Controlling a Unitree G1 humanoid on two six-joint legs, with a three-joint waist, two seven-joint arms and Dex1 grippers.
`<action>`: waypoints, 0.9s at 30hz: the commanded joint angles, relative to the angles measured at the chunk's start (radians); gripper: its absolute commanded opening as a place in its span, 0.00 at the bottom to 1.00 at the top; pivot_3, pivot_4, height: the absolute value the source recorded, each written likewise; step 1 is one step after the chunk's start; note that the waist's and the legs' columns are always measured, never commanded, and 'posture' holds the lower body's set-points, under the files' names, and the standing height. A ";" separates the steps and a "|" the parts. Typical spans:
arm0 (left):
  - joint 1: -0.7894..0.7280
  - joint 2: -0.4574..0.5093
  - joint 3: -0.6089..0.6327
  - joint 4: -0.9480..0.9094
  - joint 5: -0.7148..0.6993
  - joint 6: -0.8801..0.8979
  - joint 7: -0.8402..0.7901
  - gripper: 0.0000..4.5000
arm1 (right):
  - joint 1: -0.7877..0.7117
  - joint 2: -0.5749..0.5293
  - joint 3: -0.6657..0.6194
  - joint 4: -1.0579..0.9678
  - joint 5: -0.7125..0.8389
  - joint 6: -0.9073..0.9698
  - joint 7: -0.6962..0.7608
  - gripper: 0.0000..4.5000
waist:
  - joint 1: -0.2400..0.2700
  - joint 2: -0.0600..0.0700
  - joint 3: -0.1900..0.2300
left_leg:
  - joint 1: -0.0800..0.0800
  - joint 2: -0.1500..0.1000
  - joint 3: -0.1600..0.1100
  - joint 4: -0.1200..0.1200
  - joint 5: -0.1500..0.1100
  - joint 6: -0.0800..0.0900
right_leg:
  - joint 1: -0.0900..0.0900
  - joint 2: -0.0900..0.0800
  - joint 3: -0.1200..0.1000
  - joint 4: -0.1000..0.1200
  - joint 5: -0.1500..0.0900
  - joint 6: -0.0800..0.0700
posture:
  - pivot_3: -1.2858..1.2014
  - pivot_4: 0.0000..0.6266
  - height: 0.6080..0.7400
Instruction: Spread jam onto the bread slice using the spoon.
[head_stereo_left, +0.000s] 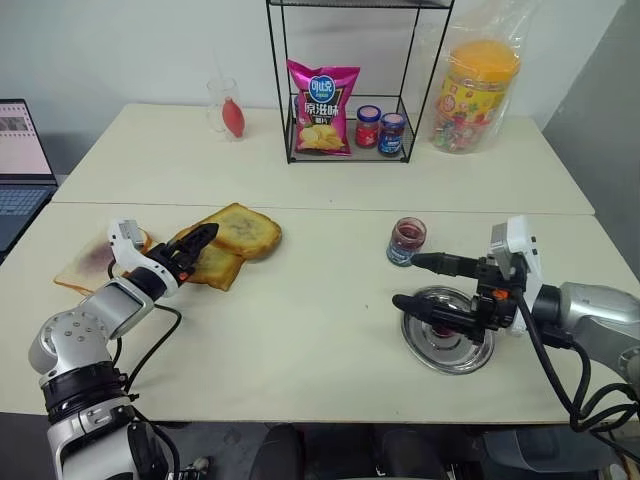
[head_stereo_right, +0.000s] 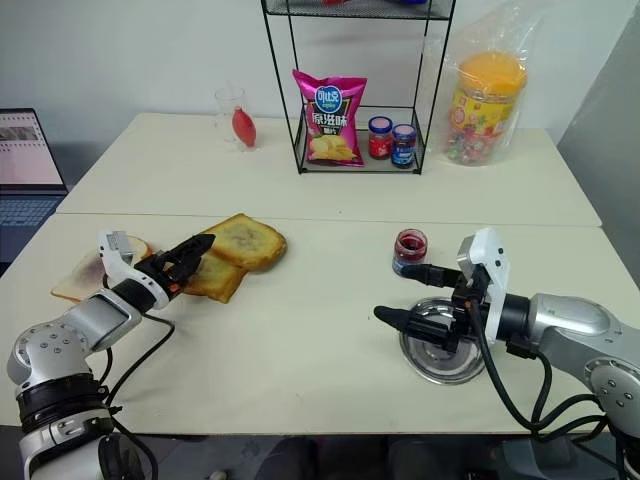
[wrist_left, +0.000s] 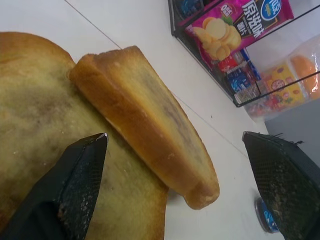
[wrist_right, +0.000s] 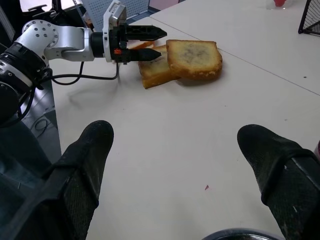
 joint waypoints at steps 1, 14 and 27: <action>-0.051 -0.011 0.003 0.051 0.005 -0.017 0.000 1.00 | -0.034 0.018 -0.004 -0.011 -0.010 -0.013 -0.013 1.00 | 0.001 0.000 0.000 | 0.000 0.000 0.000 0.000 0.000 0.000 | 0.000 0.000 0.000 0.000 0.000 0.000 | 0.52 0.24 1.00; -0.156 -0.002 -0.071 0.210 0.077 0.041 -0.048 1.00 | -0.046 0.057 -0.002 -0.006 -0.047 -0.011 -0.026 1.00 | 0.004 0.000 0.000 | -0.001 0.000 -0.001 0.010 0.000 0.000 | 0.003 0.000 0.000 0.001 0.001 0.004 | 0.52 0.24 1.00; -0.259 -0.018 -0.087 0.378 0.168 -0.025 -0.091 0.83 | -0.014 0.080 -0.014 -0.012 -0.073 -0.022 -0.022 1.00 | 0.007 0.001 0.000 | -0.001 -0.001 -0.001 0.011 0.000 0.000 | 0.003 0.000 0.000 0.001 0.001 0.007 | 0.52 0.24 1.00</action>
